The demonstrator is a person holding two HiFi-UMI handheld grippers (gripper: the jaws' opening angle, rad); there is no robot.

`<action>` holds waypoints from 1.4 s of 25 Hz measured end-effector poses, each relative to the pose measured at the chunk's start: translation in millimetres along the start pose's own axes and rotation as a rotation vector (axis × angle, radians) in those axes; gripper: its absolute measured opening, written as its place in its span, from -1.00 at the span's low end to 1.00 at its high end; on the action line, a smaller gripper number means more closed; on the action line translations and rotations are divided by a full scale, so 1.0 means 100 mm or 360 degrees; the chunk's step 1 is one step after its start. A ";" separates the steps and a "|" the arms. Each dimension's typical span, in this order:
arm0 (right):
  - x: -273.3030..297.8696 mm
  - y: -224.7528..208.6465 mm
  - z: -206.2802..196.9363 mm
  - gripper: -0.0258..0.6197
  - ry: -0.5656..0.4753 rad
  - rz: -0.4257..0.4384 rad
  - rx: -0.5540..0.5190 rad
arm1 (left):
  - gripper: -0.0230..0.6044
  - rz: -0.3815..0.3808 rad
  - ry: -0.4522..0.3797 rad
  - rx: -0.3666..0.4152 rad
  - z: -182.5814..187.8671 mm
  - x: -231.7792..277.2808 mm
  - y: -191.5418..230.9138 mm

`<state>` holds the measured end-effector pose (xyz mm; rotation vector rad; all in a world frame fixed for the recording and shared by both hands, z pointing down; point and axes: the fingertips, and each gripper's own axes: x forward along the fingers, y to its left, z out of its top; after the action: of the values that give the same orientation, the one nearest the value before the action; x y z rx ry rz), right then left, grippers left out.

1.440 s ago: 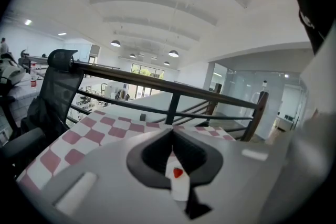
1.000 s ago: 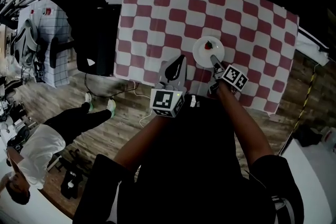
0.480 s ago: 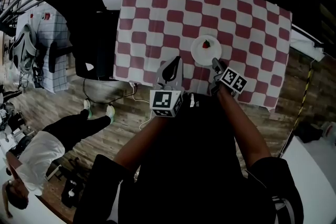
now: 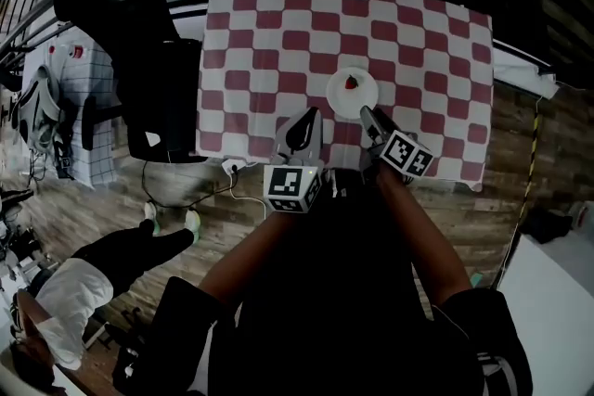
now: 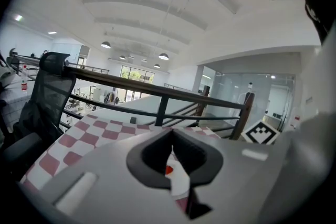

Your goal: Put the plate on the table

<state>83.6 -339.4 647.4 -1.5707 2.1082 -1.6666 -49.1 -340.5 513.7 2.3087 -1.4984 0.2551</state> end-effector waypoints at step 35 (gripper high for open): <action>-1.53 1.86 0.12 -0.92 -0.0692 -0.0107 -0.1217 | -0.89 -0.0253 -0.0345 0.0267 0.48 -0.92 -0.60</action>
<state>40.9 -256.9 425.0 -1.9335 2.5654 -0.4145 -35.7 -261.1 424.8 2.6464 -1.4279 0.0918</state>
